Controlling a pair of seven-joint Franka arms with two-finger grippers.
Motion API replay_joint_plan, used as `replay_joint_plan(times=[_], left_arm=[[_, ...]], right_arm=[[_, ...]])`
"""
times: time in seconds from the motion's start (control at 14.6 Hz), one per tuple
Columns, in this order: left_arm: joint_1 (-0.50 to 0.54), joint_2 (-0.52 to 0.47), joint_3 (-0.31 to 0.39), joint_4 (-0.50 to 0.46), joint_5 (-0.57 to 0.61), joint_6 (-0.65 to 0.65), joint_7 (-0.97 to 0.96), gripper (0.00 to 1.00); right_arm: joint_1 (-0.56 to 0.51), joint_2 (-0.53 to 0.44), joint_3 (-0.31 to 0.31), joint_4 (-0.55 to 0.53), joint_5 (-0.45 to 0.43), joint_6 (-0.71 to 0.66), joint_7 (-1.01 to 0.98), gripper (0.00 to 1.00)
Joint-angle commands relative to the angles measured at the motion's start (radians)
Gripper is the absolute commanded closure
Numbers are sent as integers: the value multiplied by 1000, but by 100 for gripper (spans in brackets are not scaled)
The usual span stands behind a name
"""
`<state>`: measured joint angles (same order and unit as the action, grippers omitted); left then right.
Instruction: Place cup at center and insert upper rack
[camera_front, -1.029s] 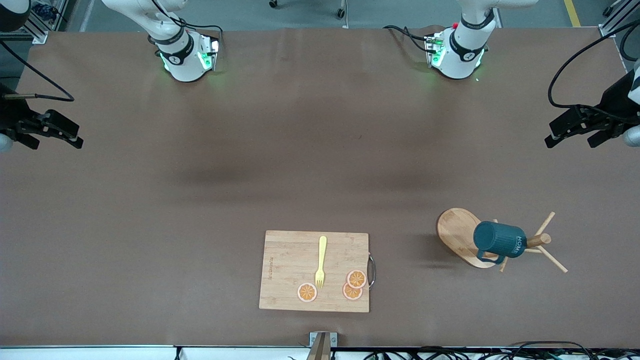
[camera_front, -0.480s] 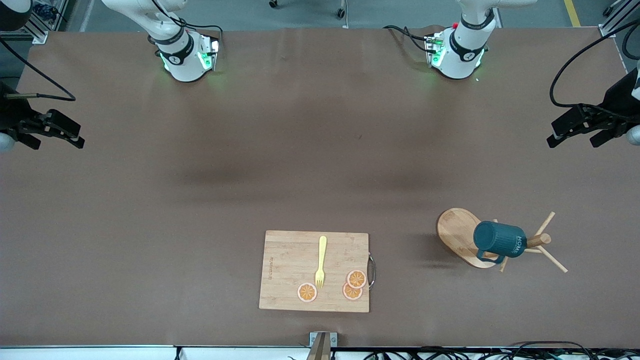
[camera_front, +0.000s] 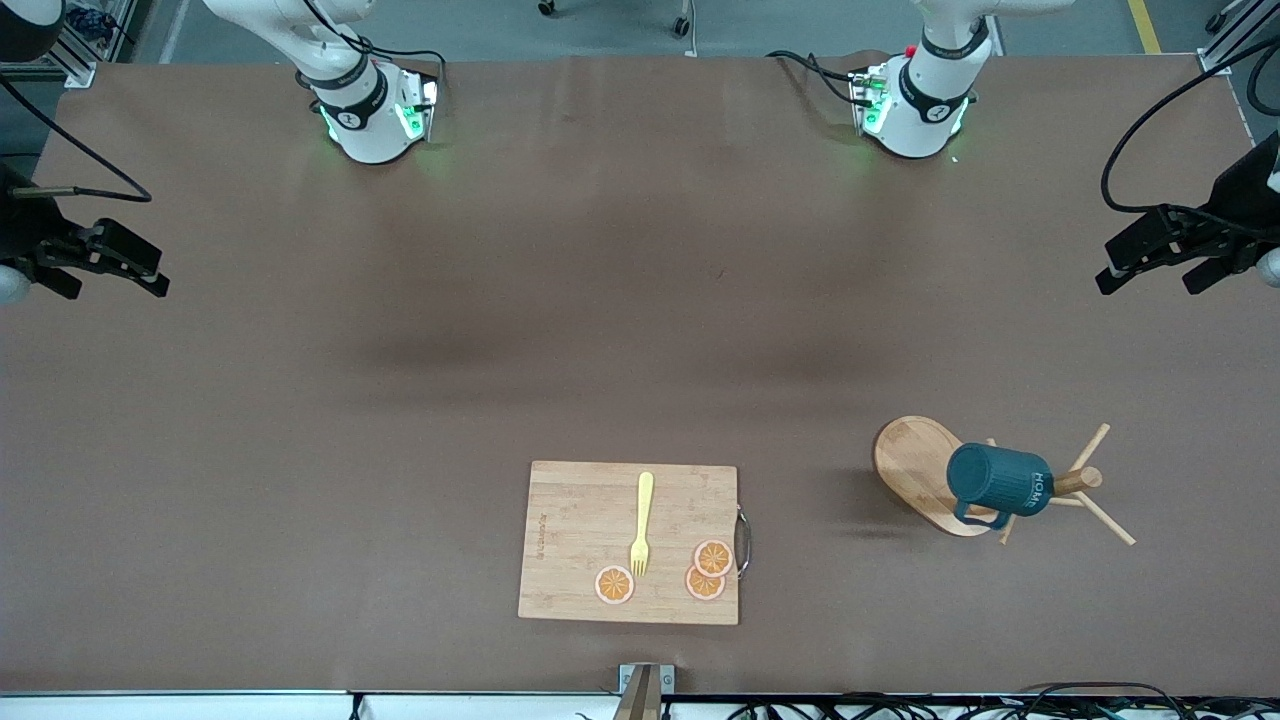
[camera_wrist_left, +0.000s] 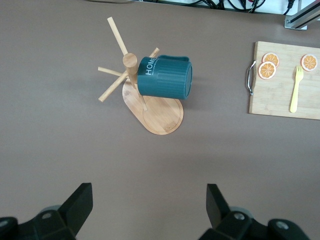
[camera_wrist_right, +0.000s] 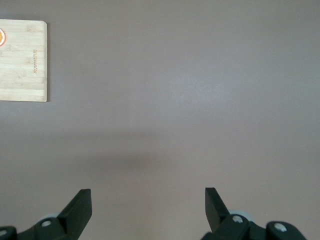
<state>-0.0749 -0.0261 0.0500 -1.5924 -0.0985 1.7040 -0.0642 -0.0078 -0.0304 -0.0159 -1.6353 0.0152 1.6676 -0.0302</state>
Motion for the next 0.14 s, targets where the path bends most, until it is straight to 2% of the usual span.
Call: replay_joint_plan(times=[0.0, 0.07], left_arm=[[4, -5, -12, 9, 20, -3, 17, 0], [4, -5, -13, 9, 32, -3, 17, 0]], right_arm=[[2, -25, -1, -17, -7, -2, -5, 0], [2, -23, -1, -17, -7, -2, -7, 0]])
